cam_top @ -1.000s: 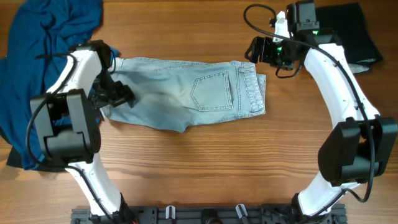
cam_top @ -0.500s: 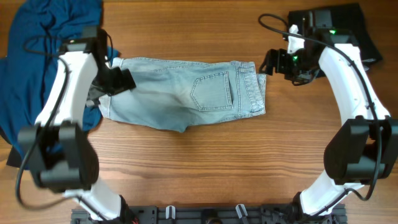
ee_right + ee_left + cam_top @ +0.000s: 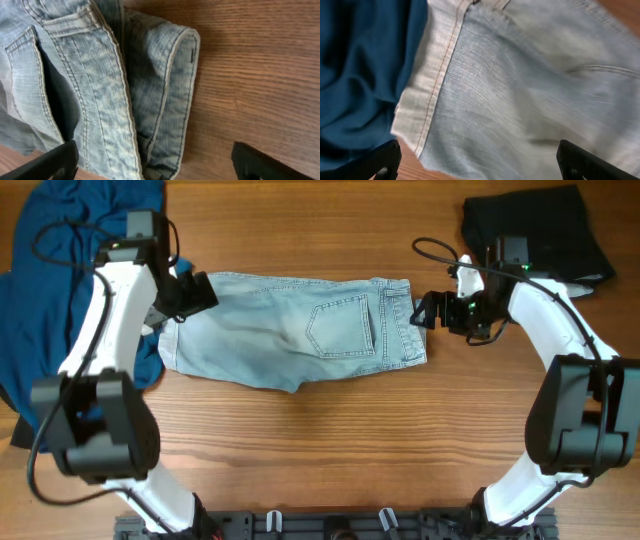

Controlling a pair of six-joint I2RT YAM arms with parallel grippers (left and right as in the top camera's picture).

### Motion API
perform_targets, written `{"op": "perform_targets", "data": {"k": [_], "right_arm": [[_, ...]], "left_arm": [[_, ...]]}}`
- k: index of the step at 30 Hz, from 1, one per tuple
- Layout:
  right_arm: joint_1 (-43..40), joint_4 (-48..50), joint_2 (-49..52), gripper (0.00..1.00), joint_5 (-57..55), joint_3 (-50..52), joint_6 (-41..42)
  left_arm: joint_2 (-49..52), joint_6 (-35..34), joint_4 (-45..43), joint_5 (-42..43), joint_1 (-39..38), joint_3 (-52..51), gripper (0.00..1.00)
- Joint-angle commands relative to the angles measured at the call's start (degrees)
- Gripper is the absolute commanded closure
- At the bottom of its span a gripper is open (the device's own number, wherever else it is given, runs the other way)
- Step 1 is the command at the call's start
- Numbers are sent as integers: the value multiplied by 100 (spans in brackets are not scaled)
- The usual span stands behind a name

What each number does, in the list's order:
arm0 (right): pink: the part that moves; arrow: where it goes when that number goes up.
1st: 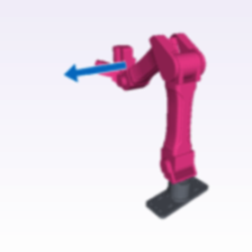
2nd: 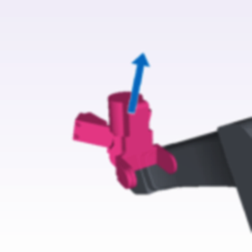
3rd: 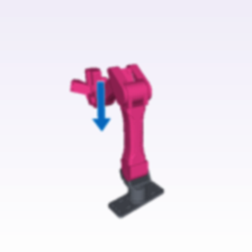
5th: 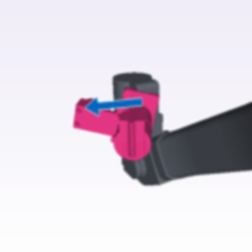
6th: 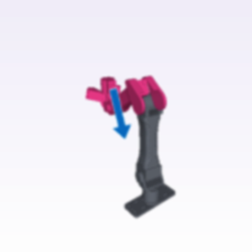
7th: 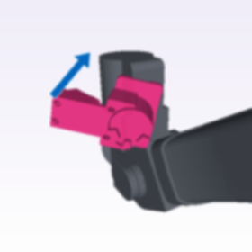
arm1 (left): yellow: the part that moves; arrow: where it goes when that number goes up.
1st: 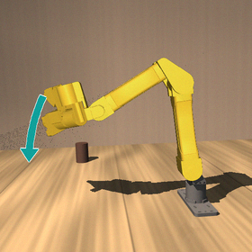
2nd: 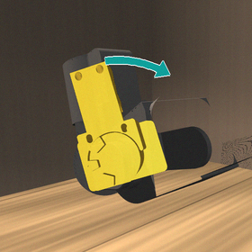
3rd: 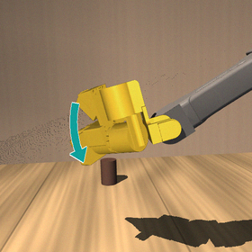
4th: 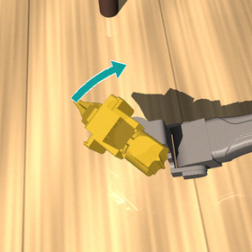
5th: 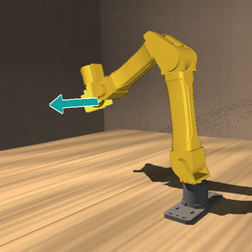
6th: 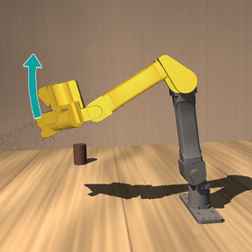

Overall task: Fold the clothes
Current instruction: 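Grasp the left and right ends of the folded shorts with both grippers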

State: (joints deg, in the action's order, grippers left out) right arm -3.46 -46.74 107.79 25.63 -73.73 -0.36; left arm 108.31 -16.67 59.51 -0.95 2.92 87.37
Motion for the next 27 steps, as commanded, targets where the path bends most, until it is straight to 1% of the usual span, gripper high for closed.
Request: {"op": "perform_targets", "data": {"k": [1, 9, 11, 12, 17, 20, 23, 26, 27], "right_arm": [[28, 173, 76, 0, 190, 243, -111], [136, 739, 149, 1, 417, 573, -92], [205, 831, 271, 2, 570, 577, 118], [245, 863, 350, 4, 608, 577, 240], [389, 935, 719, 7, 680, 577, 573], [389, 940, 892, 7, 555, 577, 811], [407, 957, 973, 8, 581, 577, 850], [472, 988, 1032, 14, 597, 577, 850], [494, 988, 1036, 25, 597, 577, 855]], "left_arm": [[398, 120, -85, 52, 74, 0, 0], [785, 76, -129, 46, 155, -9, 0], [791, 13, -140, 17, 166, -11, 1], [791, -46, -131, -63, 186, -11, 1], [791, -46, -68, -105, 345, -11, 1], [796, -42, -39, -107, 426, -15, 1], [807, -42, -44, -105, 457, -28, 0], [807, -44, -105, -105, 455, -122, 0], [809, -48, -111, -103, 455, -157, 0]]}}
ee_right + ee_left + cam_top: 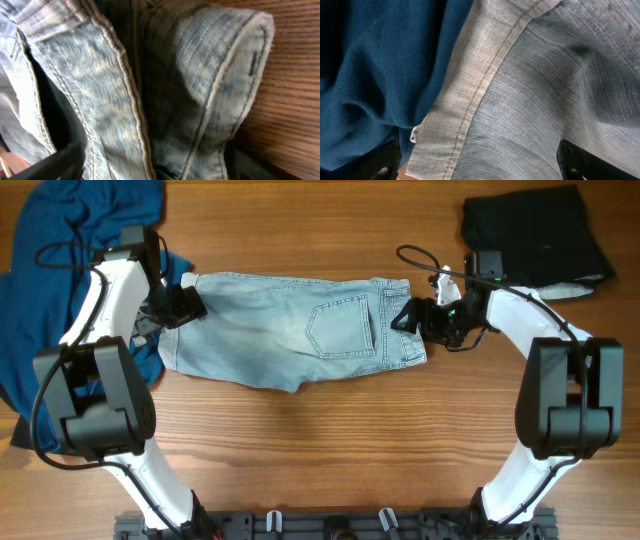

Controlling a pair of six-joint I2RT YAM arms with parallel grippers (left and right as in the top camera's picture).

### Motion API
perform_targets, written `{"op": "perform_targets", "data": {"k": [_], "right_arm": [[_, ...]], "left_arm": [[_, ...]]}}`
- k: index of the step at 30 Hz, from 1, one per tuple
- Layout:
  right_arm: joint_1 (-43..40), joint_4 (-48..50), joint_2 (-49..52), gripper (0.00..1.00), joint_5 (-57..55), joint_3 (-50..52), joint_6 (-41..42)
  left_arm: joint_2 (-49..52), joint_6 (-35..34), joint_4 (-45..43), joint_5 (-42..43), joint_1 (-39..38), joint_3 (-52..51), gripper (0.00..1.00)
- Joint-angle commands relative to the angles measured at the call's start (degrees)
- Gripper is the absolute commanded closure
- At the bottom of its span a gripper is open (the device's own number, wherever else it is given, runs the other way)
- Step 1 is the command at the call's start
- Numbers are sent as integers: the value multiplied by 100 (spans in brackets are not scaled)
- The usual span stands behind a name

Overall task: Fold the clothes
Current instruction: 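Grasp the left and right ends of the folded shorts with both grippers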

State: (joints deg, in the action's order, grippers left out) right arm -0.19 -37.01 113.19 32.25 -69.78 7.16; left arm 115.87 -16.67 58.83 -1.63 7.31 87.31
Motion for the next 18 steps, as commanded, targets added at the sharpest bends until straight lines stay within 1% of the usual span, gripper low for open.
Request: {"op": "perform_targets", "data": {"k": [1, 2, 3, 4, 5, 6, 8, 12, 14, 18], "right_arm": [[168, 24, 496, 41, -140, 181, 260], [149, 46, 496, 59, -262, 181, 573], [118, 92, 496, 69, -341, 181, 769], [59, 184, 496, 85, -400, 181, 946], [-22, 289, 494, 94, -391, 179, 1012], [-116, 369, 492, 96, -372, 170, 1093], [-356, 422, 466, 96, -363, 94, 1073], [-942, 251, 321, 96, -52, -155, 568], [-1228, 13, 234, 95, 81, -363, 299], [-1606, -957, 125, 96, 13, -1069, -286]], "left_arm": [[55, -50, -85, -35, 15, -201, 0], [55, -57, -103, -35, 17, -234, 0], [55, -72, -107, -33, 17, -249, 0], [55, -70, -122, -33, 17, -269, 0], [55, -70, -120, -33, 17, -273, 0], [55, -68, -118, -33, 17, -273, 0], [55, -70, -120, -28, 17, -273, 0], [55, -68, -170, 192, 15, -273, 0], [55, -68, -210, 275, 15, -273, 0], [55, -48, -282, 481, 9, -273, 0]]}}
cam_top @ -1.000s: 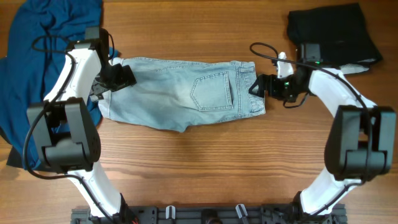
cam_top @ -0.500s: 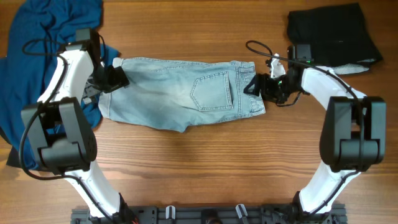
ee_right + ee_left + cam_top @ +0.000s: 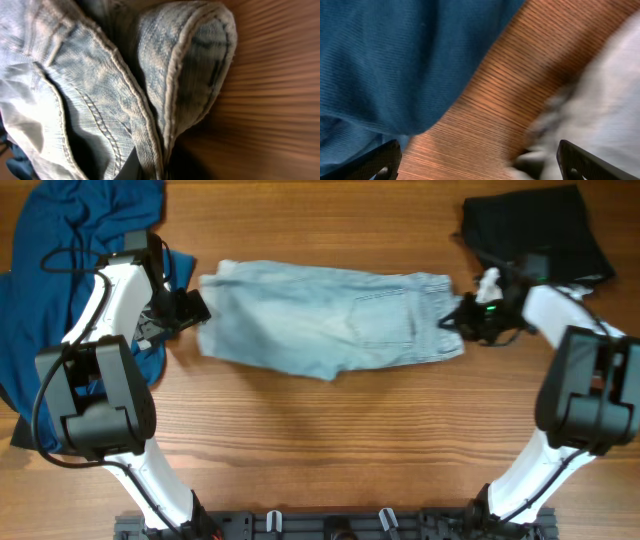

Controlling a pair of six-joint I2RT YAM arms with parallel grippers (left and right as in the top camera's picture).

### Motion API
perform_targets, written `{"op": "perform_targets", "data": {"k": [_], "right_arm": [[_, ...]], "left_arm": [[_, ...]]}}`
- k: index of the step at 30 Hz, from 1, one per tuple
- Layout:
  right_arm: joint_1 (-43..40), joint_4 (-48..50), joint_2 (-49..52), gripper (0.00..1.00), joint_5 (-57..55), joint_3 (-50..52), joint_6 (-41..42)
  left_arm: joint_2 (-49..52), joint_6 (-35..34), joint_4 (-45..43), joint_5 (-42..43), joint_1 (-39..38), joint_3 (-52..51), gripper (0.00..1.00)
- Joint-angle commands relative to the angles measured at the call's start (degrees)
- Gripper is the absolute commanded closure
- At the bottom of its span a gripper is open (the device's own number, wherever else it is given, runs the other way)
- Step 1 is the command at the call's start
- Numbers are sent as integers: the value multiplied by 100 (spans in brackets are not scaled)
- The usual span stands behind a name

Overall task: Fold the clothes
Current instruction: 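Grasp the left and right ends of the folded shorts with both grippers, then fold the right end over toward the left gripper with the right gripper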

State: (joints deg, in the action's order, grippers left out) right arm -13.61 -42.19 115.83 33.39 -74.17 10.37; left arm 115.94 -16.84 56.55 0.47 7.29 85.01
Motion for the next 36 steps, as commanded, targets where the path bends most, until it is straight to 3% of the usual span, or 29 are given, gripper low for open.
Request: {"op": "perform_targets", "data": {"k": [1, 6, 8, 9, 10, 11, 12, 17, 21, 36], "right_arm": [[-284, -660, -164, 96, -164, -789, -710], [-103, -1438, -275, 96, -448, -1561, -892], [42, -1543, -328, 96, -470, -1714, -892], [149, -1561, -361, 96, -474, -1773, -885], [240, -1550, -380, 96, -472, -1797, -868], [337, -1528, -387, 96, -474, -1805, -866], [404, -1517, -387, 96, -474, -1805, -861], [688, -1462, -387, 96, -538, -1805, -728], [837, -1386, -387, 96, -553, -1805, -682], [984, -1727, -756, 96, -96, -2389, -732]], "left_arm": [[48, 2, -105, 343, 4, -44, 0], [48, 267, -332, 909, -4, -44, 1], [48, 498, -455, 1346, -4, -44, 11], [48, 693, -566, 1759, -4, -44, 24], [48, 890, -647, 2103, -4, -44, 49], [48, 1069, -739, 2468, -4, -44, 89], [48, 1086, -802, 2616, -4, -44, 96], [140, 1093, -981, 2649, -4, -59, 96], [391, 1517, -1215, 3099, -33, -175, 96], [1147, 1510, -1333, 2885, -42, -258, 96]]}}
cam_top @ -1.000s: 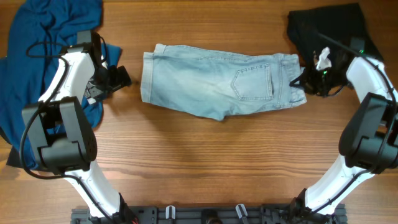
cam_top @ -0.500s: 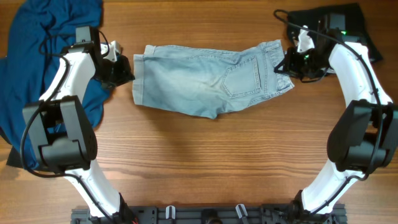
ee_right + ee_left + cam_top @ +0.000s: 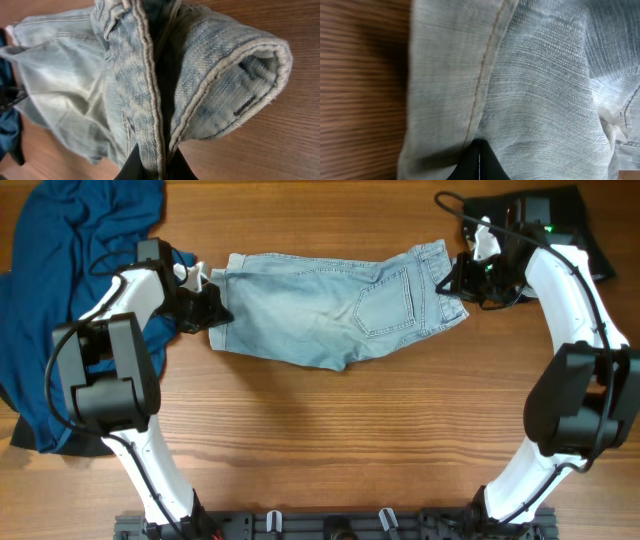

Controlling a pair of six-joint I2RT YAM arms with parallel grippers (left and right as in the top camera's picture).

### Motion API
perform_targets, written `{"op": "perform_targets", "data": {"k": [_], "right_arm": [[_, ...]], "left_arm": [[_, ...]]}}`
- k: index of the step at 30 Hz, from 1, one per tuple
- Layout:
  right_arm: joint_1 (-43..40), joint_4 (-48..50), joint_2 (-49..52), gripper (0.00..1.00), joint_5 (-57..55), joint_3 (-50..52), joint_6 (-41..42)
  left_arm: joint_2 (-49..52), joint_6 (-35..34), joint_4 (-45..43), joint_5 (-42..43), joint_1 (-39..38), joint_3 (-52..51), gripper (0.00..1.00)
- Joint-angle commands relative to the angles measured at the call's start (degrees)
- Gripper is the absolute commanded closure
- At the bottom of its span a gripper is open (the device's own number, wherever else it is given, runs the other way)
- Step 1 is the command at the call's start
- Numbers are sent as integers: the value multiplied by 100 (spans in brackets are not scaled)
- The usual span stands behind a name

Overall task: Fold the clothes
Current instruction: 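Fold the right end over toward the left gripper with the right gripper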

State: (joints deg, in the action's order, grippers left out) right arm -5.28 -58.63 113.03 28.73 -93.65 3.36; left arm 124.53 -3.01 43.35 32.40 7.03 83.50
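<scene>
Light-blue denim shorts (image 3: 330,305) lie spread across the far middle of the table, back pocket up. My left gripper (image 3: 207,310) is at their left end, shut on the stitched leg hem (image 3: 445,100); the left gripper (image 3: 479,145) shows its fingers pressed together into the cloth. My right gripper (image 3: 460,280) is at the right end, shut on the thick waistband (image 3: 225,65), which is bunched between the fingers of the right gripper (image 3: 156,150). The waist end is tilted toward the far edge.
A dark-blue garment (image 3: 80,270) lies crumpled at the far left, just behind my left arm. A black garment (image 3: 540,225) sits at the far right corner, behind my right arm. Bare wooden table (image 3: 330,440) fills the near half.
My left gripper, then open over wood and the blue garment off the shorts, is now shut on the leg hem. My right gripper has carried the waistband toward the far edge, tilting the shorts.
Both grippers stood open at the two ends of the flat shorts, then closer in on hem and waistband. Then the right one was shut on the waistband with the shorts shifted right, clear of the open left gripper. Now both hold the shorts.
</scene>
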Motion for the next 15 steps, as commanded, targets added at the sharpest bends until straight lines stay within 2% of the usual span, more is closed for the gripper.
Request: {"op": "perform_targets", "data": {"k": [1, 7, 15], "right_arm": [[271, -98, -549, 96, 372, -490, -20], [1344, 385, -531, 96, 345, -501, 518], [2938, 1928, -396, 96, 48, -498, 1480]], "left_arm": [[289, 127, -13, -308, -15, -107, 96], [289, 127, -11, -308, -15, -107, 96], [289, 129, -13, -308, -15, -107, 96]]}}
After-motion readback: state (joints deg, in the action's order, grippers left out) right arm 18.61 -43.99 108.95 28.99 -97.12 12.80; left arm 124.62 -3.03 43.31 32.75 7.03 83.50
